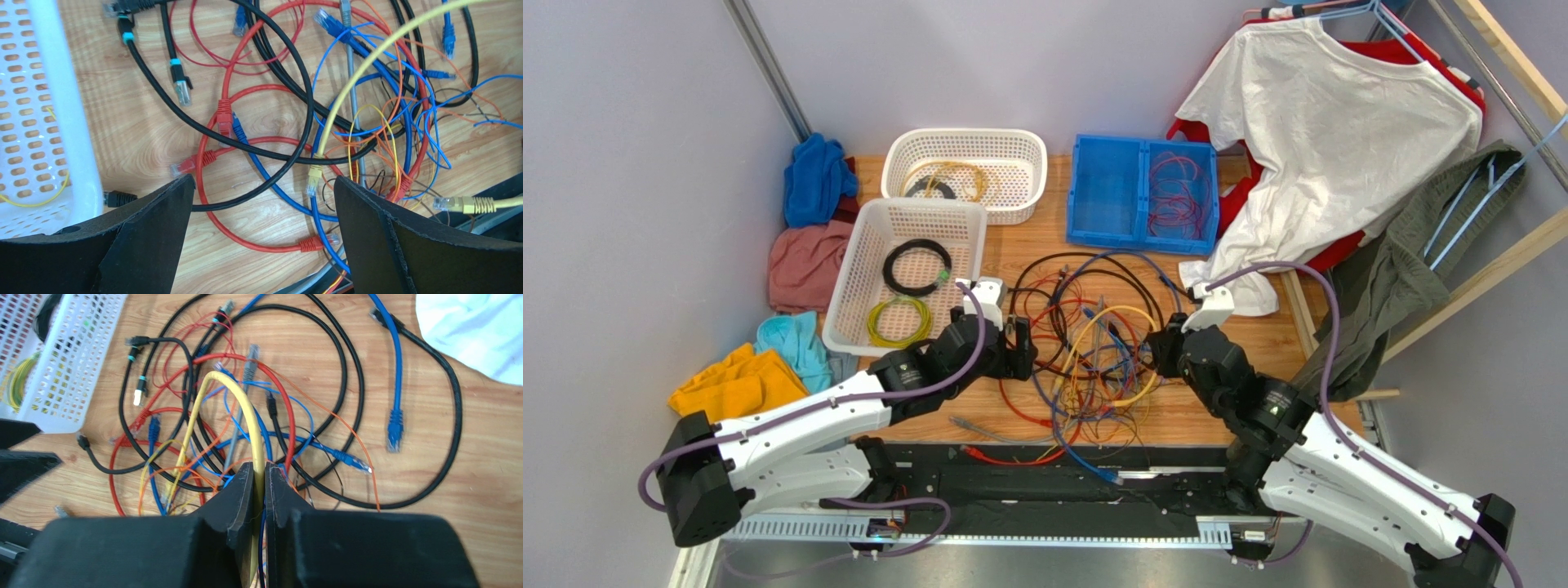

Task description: Untangle the cables

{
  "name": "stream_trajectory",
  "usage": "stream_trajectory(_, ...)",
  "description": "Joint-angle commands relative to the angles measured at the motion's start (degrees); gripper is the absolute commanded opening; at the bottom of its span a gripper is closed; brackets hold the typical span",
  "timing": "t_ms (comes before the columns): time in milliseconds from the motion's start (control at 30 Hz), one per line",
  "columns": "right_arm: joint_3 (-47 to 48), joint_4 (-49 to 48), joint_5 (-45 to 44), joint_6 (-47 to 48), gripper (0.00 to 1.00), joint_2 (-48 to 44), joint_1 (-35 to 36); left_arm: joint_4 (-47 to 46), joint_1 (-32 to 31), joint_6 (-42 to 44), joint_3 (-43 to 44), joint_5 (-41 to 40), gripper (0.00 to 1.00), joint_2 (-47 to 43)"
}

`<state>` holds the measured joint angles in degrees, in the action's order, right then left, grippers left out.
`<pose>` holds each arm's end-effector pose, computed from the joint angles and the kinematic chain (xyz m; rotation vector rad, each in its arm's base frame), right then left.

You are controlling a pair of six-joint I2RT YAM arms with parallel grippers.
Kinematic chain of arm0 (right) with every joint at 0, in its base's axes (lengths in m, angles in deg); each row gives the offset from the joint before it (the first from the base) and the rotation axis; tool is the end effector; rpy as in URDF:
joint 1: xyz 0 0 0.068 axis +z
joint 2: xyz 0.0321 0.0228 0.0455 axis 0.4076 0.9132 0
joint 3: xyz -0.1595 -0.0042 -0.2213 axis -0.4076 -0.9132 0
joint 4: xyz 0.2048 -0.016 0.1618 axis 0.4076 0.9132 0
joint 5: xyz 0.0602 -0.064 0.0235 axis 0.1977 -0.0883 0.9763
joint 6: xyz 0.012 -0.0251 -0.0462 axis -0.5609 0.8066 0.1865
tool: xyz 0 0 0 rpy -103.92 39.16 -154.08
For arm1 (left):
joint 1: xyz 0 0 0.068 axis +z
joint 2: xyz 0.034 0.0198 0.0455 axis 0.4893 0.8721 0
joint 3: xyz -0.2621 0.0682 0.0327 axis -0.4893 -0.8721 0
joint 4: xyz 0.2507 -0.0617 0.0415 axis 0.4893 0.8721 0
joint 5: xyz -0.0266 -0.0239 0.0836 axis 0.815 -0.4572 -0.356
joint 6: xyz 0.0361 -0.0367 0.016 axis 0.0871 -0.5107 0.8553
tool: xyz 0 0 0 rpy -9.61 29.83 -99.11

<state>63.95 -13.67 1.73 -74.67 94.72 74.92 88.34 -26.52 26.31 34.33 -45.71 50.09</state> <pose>0.1091 0.1070 0.2631 -0.0494 2.0387 0.3789 0.1322 -0.1707 0.2465 0.1473 2.1722 -0.5230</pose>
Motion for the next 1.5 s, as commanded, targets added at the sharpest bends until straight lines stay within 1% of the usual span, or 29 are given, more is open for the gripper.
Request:
stream_trajectory(0,-1.65,3.50,-1.71,-4.23,0.20,-2.07,0.10,-1.09,2.54,0.30,1.79,0.94,0.93,-2.54)
stream_trajectory(100,-2.80,1.49,0.32,-4.24,0.31,-3.04,0.19,-2.59,5.70,0.04,1.88,5.33,0.91,1.31)
stream_trajectory(133,-3.06,0.18,1.10,-4.07,0.31,-3.22,0.28,-3.20,6.41,-0.05,1.96,6.39,0.89,2.80)
stream_trajectory(167,-3.07,-0.44,1.63,-3.89,0.32,-3.22,0.19,-5.12,7.03,-0.05,2.14,8.40,0.83,6.30)
stream_trajectory(233,-2.98,-1.85,2.34,-3.28,0.32,-2.87,0.28,-6.80,9.31,0.12,3.71,10.35,0.74,10.27)
stream_trajectory(267,-2.89,-2.03,2.43,-3.10,0.31,-2.43,0.28,-7.42,9.93,0.47,4.77,11.22,0.67,14.29)
stream_trajectory(333,-2.54,-2.38,2.69,-2.75,0.31,-1.29,0.19,-7.51,11.69,1.96,8.81,12.46,0.60,18.53)
stream_trajectory(367,-2.45,-2.47,2.78,-2.75,0.31,-0.76,0.19,-7.25,11.95,2.49,10.30,13.33,0.56,22.21)
stream_trajectory(400,-2.45,-2.65,3.13,-2.66,0.31,-0.58,0.19,-6.90,12.04,3.54,13.01,13.86,0.54,23.81)
stream_trajectory(467,-2.89,-3.08,3.31,-2.57,0.31,-0.58,0.28,-6.37,12.04,4.17,15.05,14.92,0.54,27.59)
stream_trajectory(500,-3.06,-3.70,3.40,-2.57,0.31,-0.58,0.19,-6.37,12.04,4.34,16.37,14.84,0.56,28.65)
stream_trajectory(533,-3.33,-4.14,3.57,-2.40,0.31,-0.67,0.19,-6.11,12.13,4.43,16.90,14.23,0.59,30.49)
stream_trajectory(567,-3.76,-4.40,3.57,-2.13,0.31,-0.58,0.19,-5.93,12.04,4.43,17.34,13.79,0.67,31.37)
stream_trajectory(667,-3.94,-5.55,3.75,-1.87,0.31,-0.06,0.28,-5.32,12.13,4.69,18.84,12.64,0.74,34.89)
stream_trajectory(833,-3.51,-5.90,4.01,-0.81,0.31,0.65,0.19,-3.91,12.30,4.34,20.77,10.97,0.75,39.81)
stream_trajectory(933,-3.59,-5.90,3.57,-0.20,0.31,0.48,0.11,-3.47,12.48,3.99,21.12,10.36,0.68,42.01)
stream_trajectory(967,-3.68,-6.07,3.48,-0.11,0.31,0.39,0.10,-3.30,12.48,3.82,21.21,10.01,0.60,42.54)
stream_trajectory(1000,-3.77,-6.42,3.22,0.24,0.31,0.39,0.19,-3.12,12.57,3.56,21.13,9.74,0.55,42.81)
stream_trajectory(1033,-3.86,-6.51,3.13,0.50,0.31,0.56,0.11,-2.94,12.57,3.47,21.21,9.30,0.46,42.98)
stream_trajectory(1067,-3.86,-6.78,2.96,0.68,0.31,0.56,0.10,-2.77,12.57,3.29,21.21,9.04,0.22,42.72)
stream_trajectory(1100,-3.68,-6.69,2.61,0.86,0.30,0.56,0.19,-2.42,12.57,2.68,21.65,8.95,0.11,42.03)
stream_trajectory(1133,-3.51,-6.69,2.61,1.38,0.30,0.21,0.11,-0.76,12.57,2.50,22.09,8.86,0.02,39.41)
stream_trajectory(1167,-3.33,-6.78,2.61,1.56,0.30,-0.75,0.10,-0.14,12.57,2.50,22.53,8.69,0.00,37.21)
stream_trajectory(1200,-3.24,-6.95,2.52,1.65,0.29,-1.45,0.10,0.13,12.57,2.50,22.88,8.60,0.00,34.75)
stream_trajectory(1233,-3.24,-7.30,2.43,1.91,0.29,-2.33,0.19,0.05,12.57,2.67,23.14,8.51,0.00,29.07)
stream_trajectory(1300,-3.07,-7.83,2.26,2.35,0.29,-4.79,0.11,-0.39,12.57,4.24,24.63,8.77,0.00,23.41)
stream_trajectory(1333,-3.07,-7.92,2.25,2.44,0.29,-5.49,0.19,-0.22,12.57,4.78,25.51,9.21,0.00,18.86)
stream_trajectory(1467,-4.38,-8.62,1.99,1.83,0.29,-8.74,0.28,-0.48,12.57,6.54,28.24,10.87,0.00,11.62)
